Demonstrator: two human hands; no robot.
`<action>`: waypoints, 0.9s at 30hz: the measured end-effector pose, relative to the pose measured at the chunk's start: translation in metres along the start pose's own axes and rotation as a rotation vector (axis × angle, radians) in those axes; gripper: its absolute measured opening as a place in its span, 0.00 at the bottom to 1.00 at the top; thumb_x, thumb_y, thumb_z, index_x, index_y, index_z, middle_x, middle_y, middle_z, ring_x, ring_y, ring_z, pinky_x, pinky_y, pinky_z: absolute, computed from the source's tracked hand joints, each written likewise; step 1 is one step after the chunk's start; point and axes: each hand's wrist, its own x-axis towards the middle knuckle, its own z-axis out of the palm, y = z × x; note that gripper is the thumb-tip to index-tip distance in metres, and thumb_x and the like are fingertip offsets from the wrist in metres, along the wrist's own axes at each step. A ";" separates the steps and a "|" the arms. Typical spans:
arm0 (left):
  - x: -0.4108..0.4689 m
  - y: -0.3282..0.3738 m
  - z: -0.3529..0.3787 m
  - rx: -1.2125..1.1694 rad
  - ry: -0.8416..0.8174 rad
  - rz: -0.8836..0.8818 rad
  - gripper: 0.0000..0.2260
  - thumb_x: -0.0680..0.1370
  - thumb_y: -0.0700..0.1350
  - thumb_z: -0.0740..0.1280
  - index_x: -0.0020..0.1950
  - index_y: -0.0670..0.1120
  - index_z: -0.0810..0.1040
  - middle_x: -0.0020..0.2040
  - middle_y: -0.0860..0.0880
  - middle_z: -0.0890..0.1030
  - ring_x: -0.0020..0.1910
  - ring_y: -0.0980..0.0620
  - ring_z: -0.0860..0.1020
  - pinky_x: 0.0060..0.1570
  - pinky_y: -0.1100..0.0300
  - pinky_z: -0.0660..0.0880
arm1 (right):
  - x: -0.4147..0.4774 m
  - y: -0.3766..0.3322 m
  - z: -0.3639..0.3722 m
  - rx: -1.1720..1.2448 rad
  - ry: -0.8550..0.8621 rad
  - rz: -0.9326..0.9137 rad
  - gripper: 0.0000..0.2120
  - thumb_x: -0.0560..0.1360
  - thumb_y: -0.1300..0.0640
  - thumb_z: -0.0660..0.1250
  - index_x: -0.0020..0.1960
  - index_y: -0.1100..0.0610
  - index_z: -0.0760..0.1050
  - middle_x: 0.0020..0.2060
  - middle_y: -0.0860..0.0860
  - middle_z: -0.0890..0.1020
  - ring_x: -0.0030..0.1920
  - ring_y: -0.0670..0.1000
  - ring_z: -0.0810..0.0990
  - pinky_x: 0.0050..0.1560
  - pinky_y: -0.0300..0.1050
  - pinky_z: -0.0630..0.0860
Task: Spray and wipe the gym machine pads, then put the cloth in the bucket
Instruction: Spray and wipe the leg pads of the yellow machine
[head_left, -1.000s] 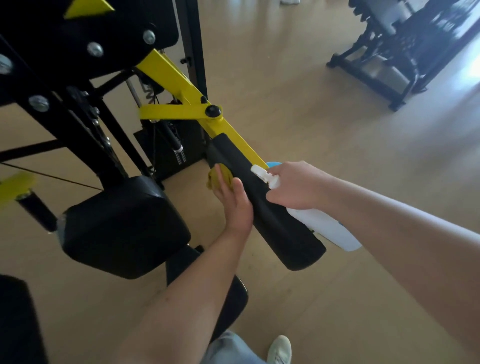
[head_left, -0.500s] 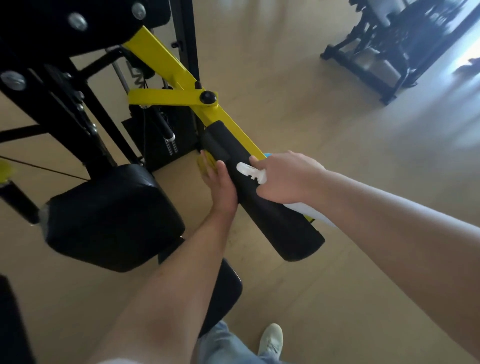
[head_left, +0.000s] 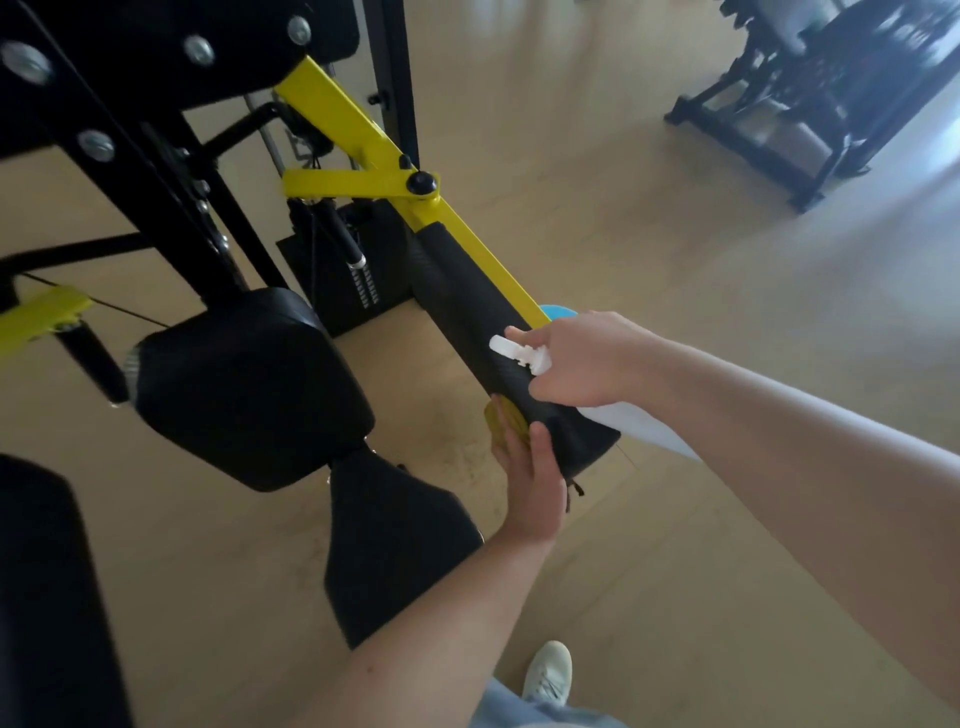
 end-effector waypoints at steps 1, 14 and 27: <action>-0.001 -0.002 0.000 -0.020 -0.002 -0.020 0.35 0.80 0.67 0.48 0.84 0.58 0.42 0.84 0.56 0.46 0.83 0.54 0.43 0.80 0.51 0.45 | -0.001 -0.001 0.000 -0.005 0.000 -0.006 0.32 0.77 0.52 0.63 0.80 0.38 0.64 0.36 0.41 0.71 0.36 0.44 0.68 0.34 0.40 0.64; 0.162 0.101 -0.066 0.017 0.241 0.107 0.25 0.87 0.57 0.46 0.85 0.55 0.48 0.85 0.48 0.48 0.82 0.48 0.49 0.75 0.51 0.53 | 0.012 -0.002 -0.003 0.049 -0.045 0.040 0.29 0.76 0.54 0.62 0.76 0.39 0.70 0.40 0.47 0.78 0.44 0.48 0.77 0.47 0.44 0.76; 0.004 0.020 -0.017 0.375 -0.045 0.473 0.22 0.82 0.68 0.50 0.77 0.72 0.55 0.80 0.51 0.45 0.74 0.49 0.63 0.74 0.53 0.64 | -0.012 0.023 -0.001 0.156 0.033 0.164 0.10 0.75 0.51 0.66 0.56 0.49 0.77 0.41 0.50 0.79 0.38 0.49 0.77 0.38 0.44 0.75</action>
